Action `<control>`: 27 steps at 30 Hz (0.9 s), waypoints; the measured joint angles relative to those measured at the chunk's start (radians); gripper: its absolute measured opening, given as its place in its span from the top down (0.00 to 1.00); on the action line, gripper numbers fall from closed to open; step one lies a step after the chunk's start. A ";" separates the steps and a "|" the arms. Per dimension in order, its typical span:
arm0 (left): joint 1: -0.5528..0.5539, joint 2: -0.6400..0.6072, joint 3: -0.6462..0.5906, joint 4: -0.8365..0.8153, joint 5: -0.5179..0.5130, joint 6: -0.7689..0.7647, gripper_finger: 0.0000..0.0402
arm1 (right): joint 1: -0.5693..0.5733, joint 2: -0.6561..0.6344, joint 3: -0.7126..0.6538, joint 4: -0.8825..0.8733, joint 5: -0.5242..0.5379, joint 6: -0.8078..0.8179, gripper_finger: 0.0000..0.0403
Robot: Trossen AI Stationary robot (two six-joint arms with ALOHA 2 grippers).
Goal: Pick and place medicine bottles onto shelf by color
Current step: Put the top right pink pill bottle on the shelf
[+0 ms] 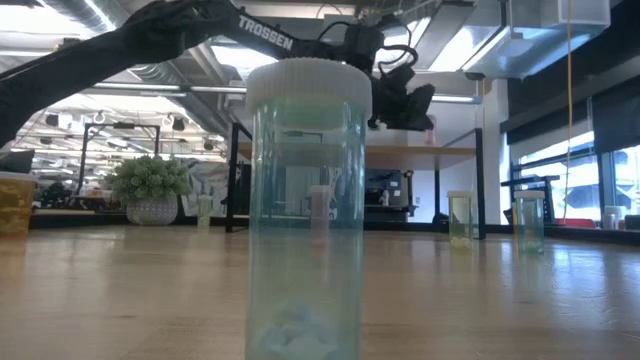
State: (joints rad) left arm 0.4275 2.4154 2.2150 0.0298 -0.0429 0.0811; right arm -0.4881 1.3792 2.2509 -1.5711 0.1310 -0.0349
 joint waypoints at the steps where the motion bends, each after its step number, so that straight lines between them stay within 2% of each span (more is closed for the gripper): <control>1: 0.000 -0.005 0.000 -0.003 0.000 -0.001 0.76 | 0.000 0.000 0.000 0.000 0.000 0.000 0.58; 9: 0.005 -0.030 0.000 -0.071 -0.007 -0.023 0.76 | 0.000 0.000 0.000 0.000 0.000 0.000 0.58; 15: 0.004 -0.030 0.000 -0.113 -0.007 -0.097 0.76 | 0.000 0.000 0.000 0.000 -0.001 0.000 0.58; 24: 0.007 -0.045 0.000 -0.148 -0.009 -0.104 0.76 | 0.000 0.000 0.000 0.000 -0.002 0.000 0.58; 27: 0.008 -0.068 0.002 -0.147 -0.048 -0.081 0.76 | 0.000 0.000 0.000 0.000 -0.002 0.000 0.58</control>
State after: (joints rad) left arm 0.4358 2.3477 2.2173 -0.1176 -0.0905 -0.0004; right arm -0.4877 1.3792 2.2509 -1.5711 0.1291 -0.0349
